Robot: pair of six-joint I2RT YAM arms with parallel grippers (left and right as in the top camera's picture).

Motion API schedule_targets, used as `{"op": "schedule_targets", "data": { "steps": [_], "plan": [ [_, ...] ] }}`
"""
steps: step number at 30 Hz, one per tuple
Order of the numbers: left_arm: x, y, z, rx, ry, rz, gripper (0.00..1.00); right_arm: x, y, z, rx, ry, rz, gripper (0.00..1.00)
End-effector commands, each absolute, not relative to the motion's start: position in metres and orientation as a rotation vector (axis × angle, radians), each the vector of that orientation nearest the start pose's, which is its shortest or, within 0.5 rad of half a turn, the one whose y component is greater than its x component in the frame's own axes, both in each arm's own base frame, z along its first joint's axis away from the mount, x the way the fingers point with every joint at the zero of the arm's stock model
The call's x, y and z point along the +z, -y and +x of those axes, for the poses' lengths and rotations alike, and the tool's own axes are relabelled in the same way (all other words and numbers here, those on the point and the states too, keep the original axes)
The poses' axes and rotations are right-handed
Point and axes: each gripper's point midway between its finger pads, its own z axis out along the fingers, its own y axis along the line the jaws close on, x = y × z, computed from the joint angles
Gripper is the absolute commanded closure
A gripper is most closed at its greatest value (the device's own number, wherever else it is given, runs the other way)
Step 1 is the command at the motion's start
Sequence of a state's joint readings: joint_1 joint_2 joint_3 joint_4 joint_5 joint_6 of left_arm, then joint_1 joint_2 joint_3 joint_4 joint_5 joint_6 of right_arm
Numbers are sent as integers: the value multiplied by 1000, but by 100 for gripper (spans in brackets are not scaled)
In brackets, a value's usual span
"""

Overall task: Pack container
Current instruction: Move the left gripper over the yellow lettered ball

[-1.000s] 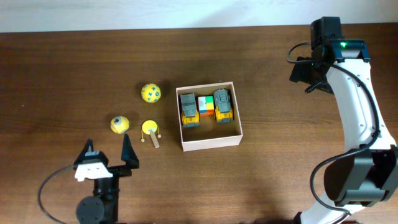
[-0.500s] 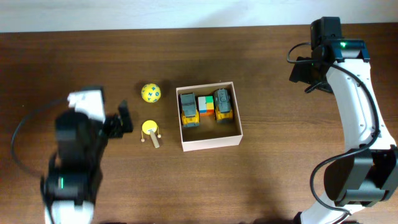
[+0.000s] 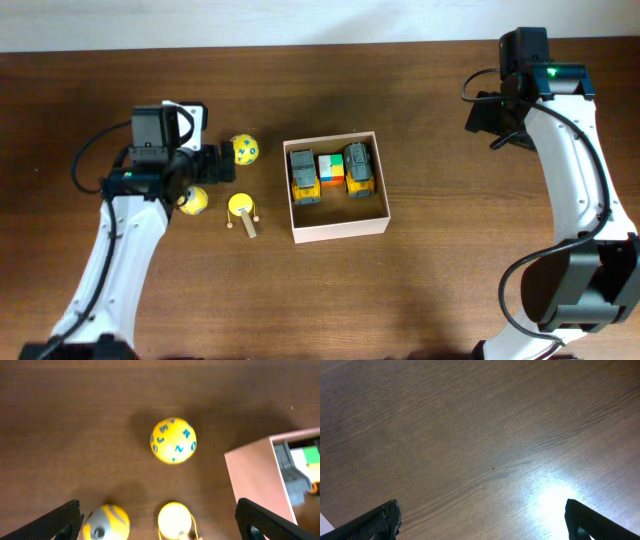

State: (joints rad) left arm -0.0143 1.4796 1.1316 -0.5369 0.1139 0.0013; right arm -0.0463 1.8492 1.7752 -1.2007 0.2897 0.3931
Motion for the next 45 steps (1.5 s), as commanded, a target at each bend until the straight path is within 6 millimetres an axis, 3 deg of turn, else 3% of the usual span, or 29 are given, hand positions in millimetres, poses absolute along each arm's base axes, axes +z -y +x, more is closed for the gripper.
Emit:
{"op": "schedule_targets", "data": {
  "steps": [1, 6, 12, 18, 27, 37, 40, 45],
  "plan": [
    [165, 29, 421, -149, -2393, 151, 1, 176, 69, 407, -333, -2711, 683, 1],
    [156, 35, 439, -85, -2347, 302, 1, 176, 69, 407, -333, -2711, 683, 1],
    [116, 52, 447, -83, -2397, 426, 1, 176, 69, 407, -334, -2711, 683, 1],
    [99, 72, 455, -82, -2392, 482, 1, 176, 69, 407, -334, -2711, 683, 1],
    [66, 69, 460, -21, -2446, 481, 1, 176, 69, 407, -334, -2711, 683, 1],
    [58, 63, 463, 21, -2456, 467, 0, 176, 69, 407, -334, -2711, 683, 1],
    [58, 63, 463, 25, -2457, 466, 10, 176, 69, 407, -334, -2711, 683, 1],
    [59, 63, 463, 25, -2454, 466, 10, 176, 69, 407, -334, -2711, 683, 1]
  ]
}}
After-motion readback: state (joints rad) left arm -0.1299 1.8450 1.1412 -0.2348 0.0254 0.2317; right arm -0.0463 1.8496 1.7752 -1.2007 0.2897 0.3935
